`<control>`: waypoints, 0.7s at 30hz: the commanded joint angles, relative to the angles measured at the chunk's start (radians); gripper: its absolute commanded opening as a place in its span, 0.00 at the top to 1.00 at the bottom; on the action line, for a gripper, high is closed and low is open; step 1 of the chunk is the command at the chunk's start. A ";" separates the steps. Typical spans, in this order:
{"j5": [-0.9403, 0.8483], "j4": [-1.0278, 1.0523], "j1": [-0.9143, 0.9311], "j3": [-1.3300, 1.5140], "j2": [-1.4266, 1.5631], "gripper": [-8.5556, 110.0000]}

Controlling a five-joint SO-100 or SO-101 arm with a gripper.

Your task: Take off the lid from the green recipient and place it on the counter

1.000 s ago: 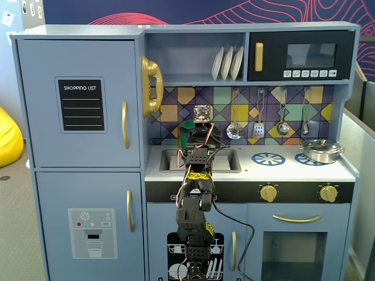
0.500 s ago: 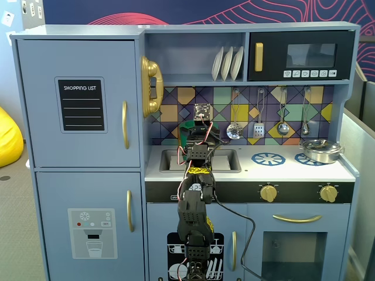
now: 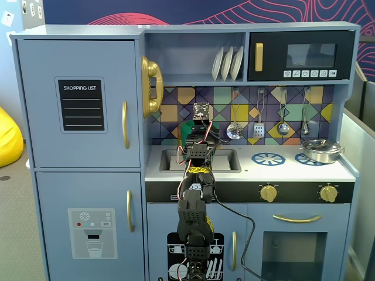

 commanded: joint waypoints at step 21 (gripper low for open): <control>-0.091 -0.201 0.038 -0.115 0.026 0.93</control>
